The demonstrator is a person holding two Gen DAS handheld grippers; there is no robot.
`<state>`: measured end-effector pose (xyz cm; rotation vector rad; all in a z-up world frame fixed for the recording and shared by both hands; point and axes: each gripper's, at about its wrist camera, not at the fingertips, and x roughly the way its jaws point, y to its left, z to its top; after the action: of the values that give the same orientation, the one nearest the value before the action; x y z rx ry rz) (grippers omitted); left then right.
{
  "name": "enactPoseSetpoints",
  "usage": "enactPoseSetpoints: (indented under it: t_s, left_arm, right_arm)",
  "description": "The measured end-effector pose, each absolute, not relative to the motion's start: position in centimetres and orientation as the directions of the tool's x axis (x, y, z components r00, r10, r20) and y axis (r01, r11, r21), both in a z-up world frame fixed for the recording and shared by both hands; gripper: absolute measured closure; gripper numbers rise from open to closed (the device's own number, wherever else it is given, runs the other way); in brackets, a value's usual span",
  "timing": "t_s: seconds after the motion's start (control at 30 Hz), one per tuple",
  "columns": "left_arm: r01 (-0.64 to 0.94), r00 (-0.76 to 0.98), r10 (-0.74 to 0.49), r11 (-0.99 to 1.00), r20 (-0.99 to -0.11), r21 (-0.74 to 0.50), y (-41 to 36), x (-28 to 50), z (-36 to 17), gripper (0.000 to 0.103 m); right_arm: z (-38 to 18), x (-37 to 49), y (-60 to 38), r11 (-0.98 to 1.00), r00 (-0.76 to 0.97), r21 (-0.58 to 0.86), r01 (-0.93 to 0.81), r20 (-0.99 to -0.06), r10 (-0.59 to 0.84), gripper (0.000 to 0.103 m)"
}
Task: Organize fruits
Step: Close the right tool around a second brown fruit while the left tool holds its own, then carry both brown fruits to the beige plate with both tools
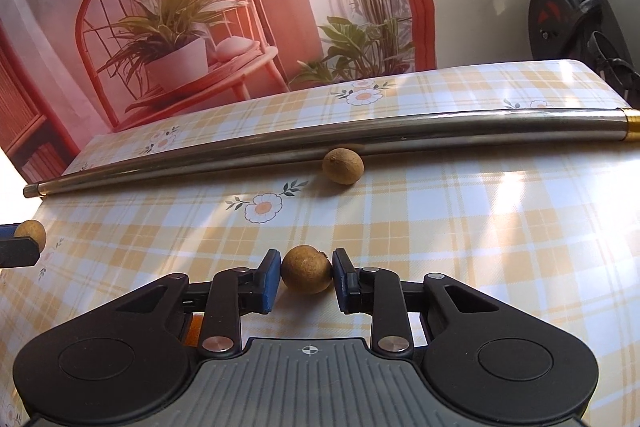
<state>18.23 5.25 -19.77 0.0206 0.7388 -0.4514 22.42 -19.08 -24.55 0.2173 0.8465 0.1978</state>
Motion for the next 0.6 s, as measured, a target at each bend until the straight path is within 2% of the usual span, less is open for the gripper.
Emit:
enactPoseSetpoints:
  t_s: [0.27, 0.6]
  left_arm:
    - [0.395, 0.654, -0.393, 0.906, -0.646, -0.152, 6.3, 16.3, -19.4, 0.075]
    - [0.400, 0.650, -0.397, 0.904, -0.648, -0.152, 6.7, 13.7, -19.3, 0.075]
  right_arm:
    - [-22.1, 19.3, -19.2, 0.938, 0.687, 0.332, -0.102, -0.658, 0.307, 0.077]
    - [-19.6, 14.5, -17.4, 0.929, 0.700, 0.331, -0.165, -0.624, 0.347, 0.077]
